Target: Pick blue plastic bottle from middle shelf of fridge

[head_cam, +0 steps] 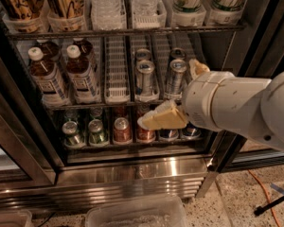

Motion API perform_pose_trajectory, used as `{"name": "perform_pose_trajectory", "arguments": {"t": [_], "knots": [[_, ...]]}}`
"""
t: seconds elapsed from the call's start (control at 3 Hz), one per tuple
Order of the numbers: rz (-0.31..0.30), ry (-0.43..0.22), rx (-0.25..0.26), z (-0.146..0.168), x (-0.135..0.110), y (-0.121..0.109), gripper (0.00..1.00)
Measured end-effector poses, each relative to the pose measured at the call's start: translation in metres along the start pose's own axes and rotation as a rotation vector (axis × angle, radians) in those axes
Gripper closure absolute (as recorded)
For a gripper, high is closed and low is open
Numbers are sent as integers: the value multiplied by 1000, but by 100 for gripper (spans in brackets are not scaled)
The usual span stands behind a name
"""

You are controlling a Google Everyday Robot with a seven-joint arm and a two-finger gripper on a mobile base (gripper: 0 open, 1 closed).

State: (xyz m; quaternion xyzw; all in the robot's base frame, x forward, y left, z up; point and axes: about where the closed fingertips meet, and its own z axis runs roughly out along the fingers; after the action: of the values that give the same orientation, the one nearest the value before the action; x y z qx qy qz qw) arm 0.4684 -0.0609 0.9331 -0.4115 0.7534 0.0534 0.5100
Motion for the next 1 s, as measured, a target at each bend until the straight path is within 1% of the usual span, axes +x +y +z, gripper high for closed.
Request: {"name": "perform_pose_trajectory", "arguments": {"t": [0.33,0.67,1.0], "knots": [[14,-95,93,18,-4,-29,0],[99,-227,139,32,18,-61,0],[99,-227,139,32,18,-61,0]]}}
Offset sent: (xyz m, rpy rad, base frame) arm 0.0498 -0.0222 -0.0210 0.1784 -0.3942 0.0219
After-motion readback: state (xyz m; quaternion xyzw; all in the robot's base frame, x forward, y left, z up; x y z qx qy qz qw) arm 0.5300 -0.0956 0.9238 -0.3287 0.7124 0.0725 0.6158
